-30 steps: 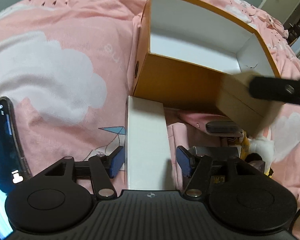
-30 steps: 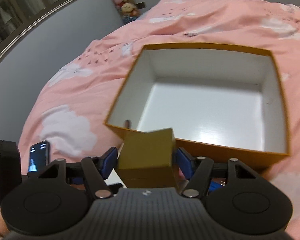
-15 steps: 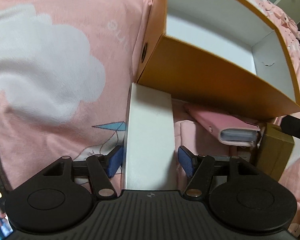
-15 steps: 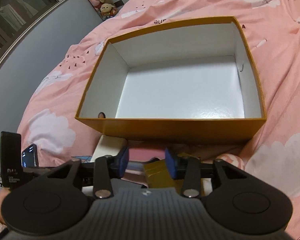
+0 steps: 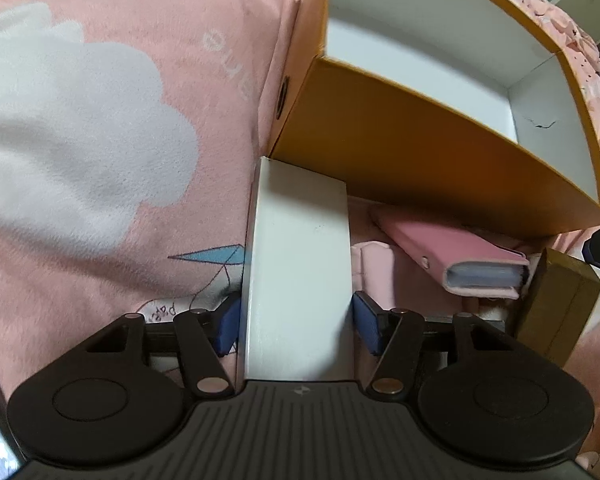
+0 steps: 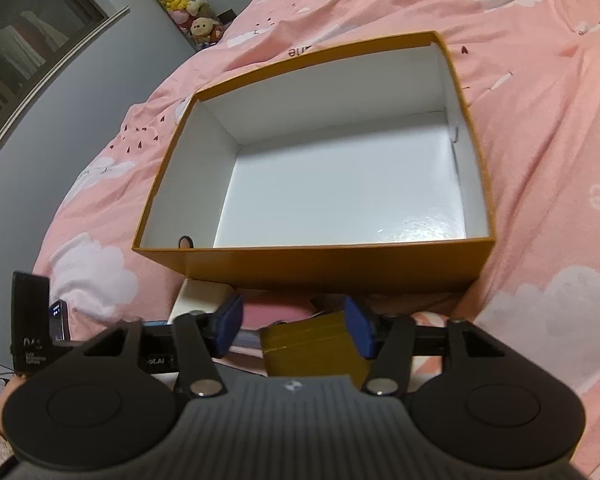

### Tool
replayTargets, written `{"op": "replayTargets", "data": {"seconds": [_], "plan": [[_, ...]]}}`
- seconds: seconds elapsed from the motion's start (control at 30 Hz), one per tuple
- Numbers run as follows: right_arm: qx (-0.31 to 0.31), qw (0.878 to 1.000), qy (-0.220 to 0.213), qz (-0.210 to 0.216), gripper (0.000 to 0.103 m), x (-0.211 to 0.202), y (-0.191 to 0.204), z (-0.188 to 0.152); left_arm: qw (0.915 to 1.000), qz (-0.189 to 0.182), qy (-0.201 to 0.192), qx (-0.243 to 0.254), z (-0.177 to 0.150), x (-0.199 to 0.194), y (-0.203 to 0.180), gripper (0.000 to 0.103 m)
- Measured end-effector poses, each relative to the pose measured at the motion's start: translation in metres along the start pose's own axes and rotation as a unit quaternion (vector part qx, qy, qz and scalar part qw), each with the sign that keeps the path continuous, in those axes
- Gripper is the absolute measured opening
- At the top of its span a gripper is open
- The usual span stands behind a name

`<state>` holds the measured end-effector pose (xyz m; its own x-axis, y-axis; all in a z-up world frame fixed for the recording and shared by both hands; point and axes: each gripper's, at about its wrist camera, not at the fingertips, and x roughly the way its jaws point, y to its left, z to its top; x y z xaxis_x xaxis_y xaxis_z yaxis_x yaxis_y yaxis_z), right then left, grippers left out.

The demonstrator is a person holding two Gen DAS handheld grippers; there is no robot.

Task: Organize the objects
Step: 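Lift the white box with the left tool while the right tool grasps the gold box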

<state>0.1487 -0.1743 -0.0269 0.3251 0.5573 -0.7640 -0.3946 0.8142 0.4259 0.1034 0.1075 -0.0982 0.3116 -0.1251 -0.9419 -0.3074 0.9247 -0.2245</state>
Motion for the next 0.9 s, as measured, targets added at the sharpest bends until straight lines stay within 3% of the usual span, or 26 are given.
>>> {"op": "replayTargets", "data": {"seconds": [0.2,0.47,0.57,0.67,0.9], "plan": [[0.000,1.000,0.020,-0.008,0.085,-0.005,-0.008,-0.009,0.9997,-0.012,-0.023,-0.004,-0.007,-0.015,0.001,0.067],[0.022,0.998,0.058,-0.010,0.087,0.015,-0.017,-0.024,0.9979,-0.015,-0.062,0.014,-0.015,-0.037,-0.006,0.067],[0.017,0.998,0.056,-0.009,0.082,0.020,-0.013,-0.024,0.9973,-0.021,-0.068,0.014,-0.021,-0.045,-0.018,0.067],[0.019,0.998,0.064,-0.011,0.061,0.026,-0.014,-0.024,0.9970,-0.031,-0.070,0.012,-0.023,-0.042,-0.020,0.067],[0.005,0.999,0.049,-0.002,0.061,0.012,-0.013,-0.023,0.9958,-0.055,-0.072,0.013,-0.020,-0.069,-0.011,0.067]]}}
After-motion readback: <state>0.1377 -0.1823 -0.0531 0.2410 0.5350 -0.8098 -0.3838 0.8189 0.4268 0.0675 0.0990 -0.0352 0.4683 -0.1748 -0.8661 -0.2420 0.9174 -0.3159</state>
